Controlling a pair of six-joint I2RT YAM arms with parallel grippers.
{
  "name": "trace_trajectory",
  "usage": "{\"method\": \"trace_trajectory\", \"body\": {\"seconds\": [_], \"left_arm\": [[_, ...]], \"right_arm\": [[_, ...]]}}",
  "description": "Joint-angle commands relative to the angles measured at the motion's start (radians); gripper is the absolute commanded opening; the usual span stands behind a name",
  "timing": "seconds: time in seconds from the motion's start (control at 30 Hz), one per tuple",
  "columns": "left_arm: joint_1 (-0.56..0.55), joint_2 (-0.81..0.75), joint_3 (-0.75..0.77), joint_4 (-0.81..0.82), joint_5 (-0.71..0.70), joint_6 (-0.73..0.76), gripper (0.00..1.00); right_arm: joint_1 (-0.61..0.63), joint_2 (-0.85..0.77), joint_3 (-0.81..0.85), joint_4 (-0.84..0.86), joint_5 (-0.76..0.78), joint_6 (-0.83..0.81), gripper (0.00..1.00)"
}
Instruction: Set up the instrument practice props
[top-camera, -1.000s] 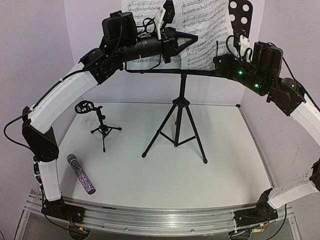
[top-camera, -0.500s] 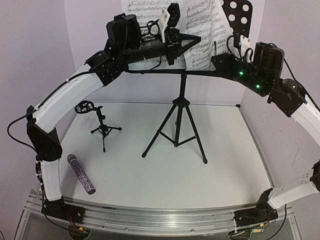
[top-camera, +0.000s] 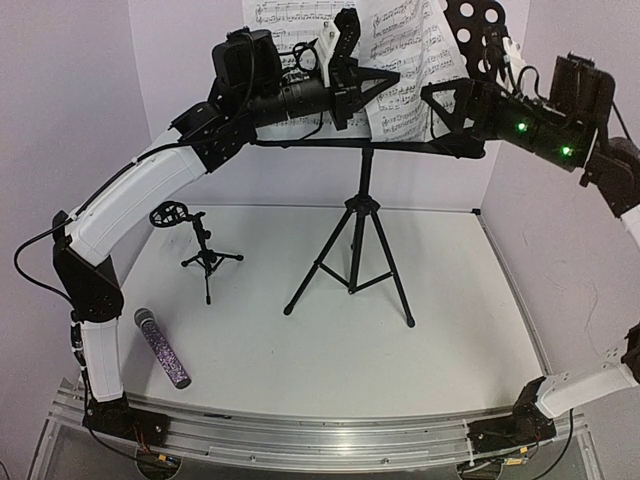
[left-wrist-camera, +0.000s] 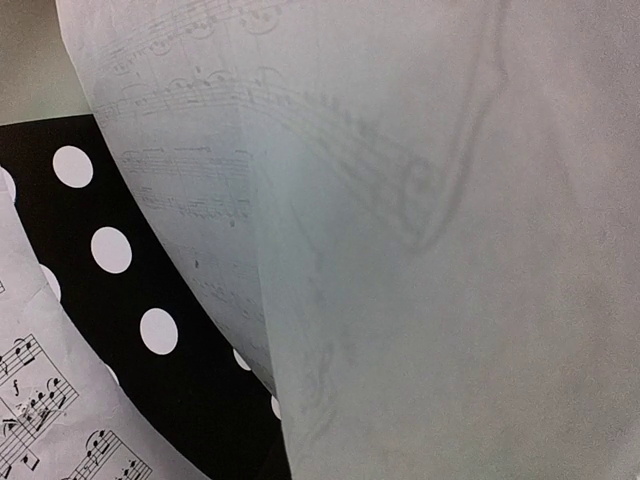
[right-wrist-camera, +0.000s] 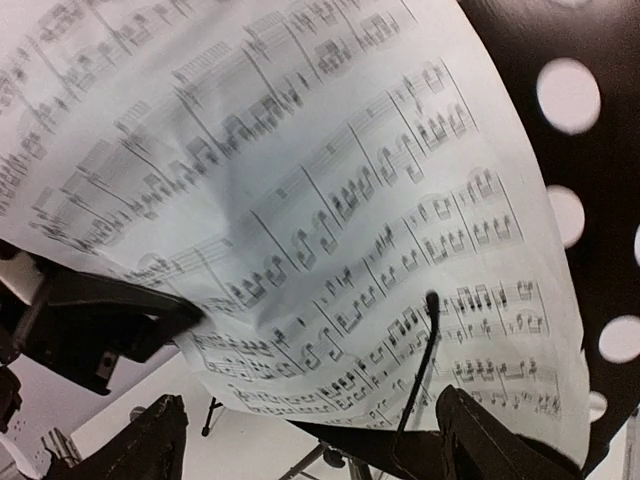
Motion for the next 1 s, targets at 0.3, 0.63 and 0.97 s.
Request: {"method": "trace_trajectory", "body": {"seconds": [0.3,0.63,0.97], "left_arm": [[0.013,-0.066,-0.037,0.033,-0.031,0.088,0.00],[0.014,-0.066,-0.036,0.035,-0.027,0.087,0.00],[0.014,-0.081,-0.049,0.036,-0.026,0.087,0.00]], "right_arm": [[-0.012,0.271,0.646,-0.373,-0.093,-0.311,0.77],[-0.349,0.389,0.820,-0.401,-0.577,0.054,0.81],[-0.412,0.284,0.635,-0.244,-0.698,0.084,0.77]]}}
